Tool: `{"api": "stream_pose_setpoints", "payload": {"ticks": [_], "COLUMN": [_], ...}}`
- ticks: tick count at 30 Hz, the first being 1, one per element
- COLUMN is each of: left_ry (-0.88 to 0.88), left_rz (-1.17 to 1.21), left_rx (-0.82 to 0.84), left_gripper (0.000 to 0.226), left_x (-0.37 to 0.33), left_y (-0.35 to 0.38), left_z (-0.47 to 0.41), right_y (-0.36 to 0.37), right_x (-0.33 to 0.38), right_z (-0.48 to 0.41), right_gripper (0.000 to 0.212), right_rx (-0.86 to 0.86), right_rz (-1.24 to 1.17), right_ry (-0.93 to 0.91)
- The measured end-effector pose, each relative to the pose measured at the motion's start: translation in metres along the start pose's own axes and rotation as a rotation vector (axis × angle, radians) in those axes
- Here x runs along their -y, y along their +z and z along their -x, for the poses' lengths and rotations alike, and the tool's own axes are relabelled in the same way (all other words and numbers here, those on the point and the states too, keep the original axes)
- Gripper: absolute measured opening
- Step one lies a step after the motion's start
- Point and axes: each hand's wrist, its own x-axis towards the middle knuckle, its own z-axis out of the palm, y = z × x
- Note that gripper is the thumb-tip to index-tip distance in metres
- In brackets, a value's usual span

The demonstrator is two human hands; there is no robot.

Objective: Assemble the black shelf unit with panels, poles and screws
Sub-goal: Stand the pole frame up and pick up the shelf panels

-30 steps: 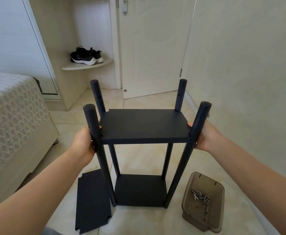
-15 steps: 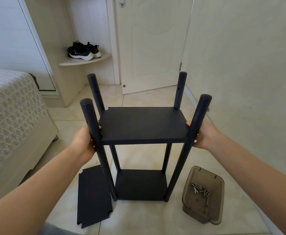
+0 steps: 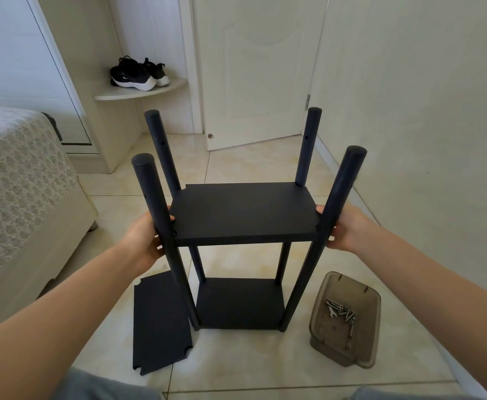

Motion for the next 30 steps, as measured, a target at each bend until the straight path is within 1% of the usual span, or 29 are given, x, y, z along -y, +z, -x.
{"api": "stream_pose_setpoints", "payload": {"ticks": [4,10,15,22,30], "left_ry": [0.013,0.009,0.002,-0.021,-0.078], "left_rz": [-0.033,-0.074,-0.124,-0.209,-0.303], "left_rx": [0.020,0.032,0.046,0.077,0.094], "left_gripper": [0.027,0.024,0.027,0.020,0.012], "left_x": [0.002,0.008,0.010,0.020,0.029], "left_y": [-0.001,-0.004,-0.007,-0.013,-0.019], "left_z": [0.001,-0.003,-0.006,-0.014,-0.021], "right_y": [-0.002,-0.003,-0.004,-0.004,-0.007], "right_x": [-0.008,-0.018,-0.022,-0.030,-0.043], "right_z": [-0.003,-0.009,-0.013,-0.017,-0.025], "right_gripper": [0.014,0.014,0.014,0.014,0.022], "right_rx": [0.016,0.026,0.046,0.044,0.049], "right_rz": [0.032,0.060,0.090,0.094,0.099], "right_ry": [0.009,0.040,0.064,0.098,0.123]}}
